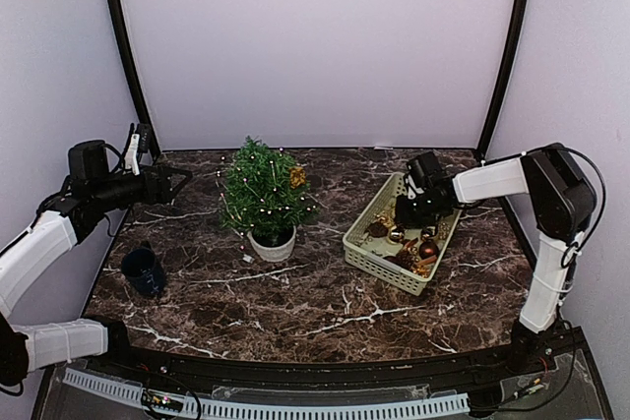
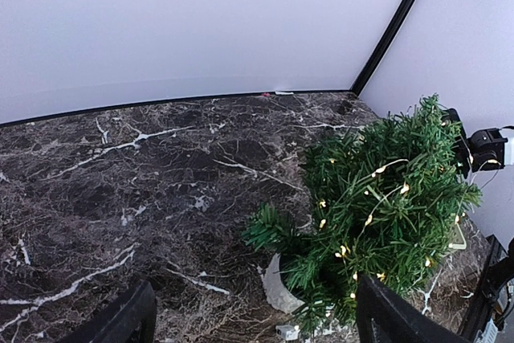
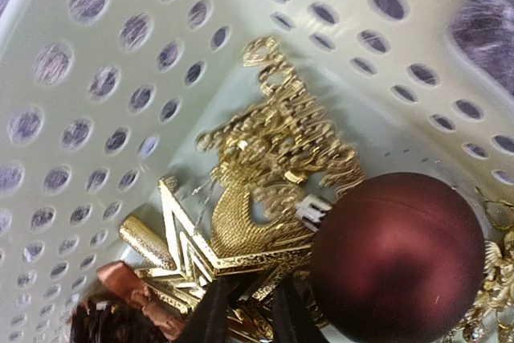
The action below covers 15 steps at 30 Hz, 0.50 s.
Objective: Decorate the small christmas tree
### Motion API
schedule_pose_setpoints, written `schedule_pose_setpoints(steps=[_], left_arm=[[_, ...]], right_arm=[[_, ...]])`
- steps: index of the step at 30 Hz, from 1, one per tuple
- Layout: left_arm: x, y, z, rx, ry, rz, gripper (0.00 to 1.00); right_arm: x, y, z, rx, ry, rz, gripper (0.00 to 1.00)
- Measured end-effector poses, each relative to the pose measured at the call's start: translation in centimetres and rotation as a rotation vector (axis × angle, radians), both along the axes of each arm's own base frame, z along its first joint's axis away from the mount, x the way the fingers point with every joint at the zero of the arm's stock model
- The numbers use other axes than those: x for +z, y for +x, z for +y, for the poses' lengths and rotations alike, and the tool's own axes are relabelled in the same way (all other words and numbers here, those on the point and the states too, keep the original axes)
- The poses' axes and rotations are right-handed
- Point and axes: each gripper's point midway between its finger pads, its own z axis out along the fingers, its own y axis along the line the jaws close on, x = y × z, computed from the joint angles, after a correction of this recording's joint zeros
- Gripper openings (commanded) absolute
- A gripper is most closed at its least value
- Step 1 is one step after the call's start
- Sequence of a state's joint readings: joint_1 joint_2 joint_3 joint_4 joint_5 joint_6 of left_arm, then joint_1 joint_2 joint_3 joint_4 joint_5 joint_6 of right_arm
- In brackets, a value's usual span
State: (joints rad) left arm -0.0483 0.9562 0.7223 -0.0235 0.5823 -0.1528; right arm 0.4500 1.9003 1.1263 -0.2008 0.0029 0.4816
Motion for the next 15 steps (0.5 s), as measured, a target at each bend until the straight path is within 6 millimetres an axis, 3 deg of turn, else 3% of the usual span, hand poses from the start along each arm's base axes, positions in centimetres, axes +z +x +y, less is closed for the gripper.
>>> schedule_pose_setpoints(steps=[5,15], left_arm=[[0.0,0.0,0.0,0.0,0.0,0.0,0.89],[-0.1,0.2,0.3,0.018,0.008,-0.001,0.89]], right_arm=[[0.0,-0.9,0.1,0.006,0.088,0.022,0.0],[1.5,-2.2,0.9,0.029,0.348,0.039,0.0]])
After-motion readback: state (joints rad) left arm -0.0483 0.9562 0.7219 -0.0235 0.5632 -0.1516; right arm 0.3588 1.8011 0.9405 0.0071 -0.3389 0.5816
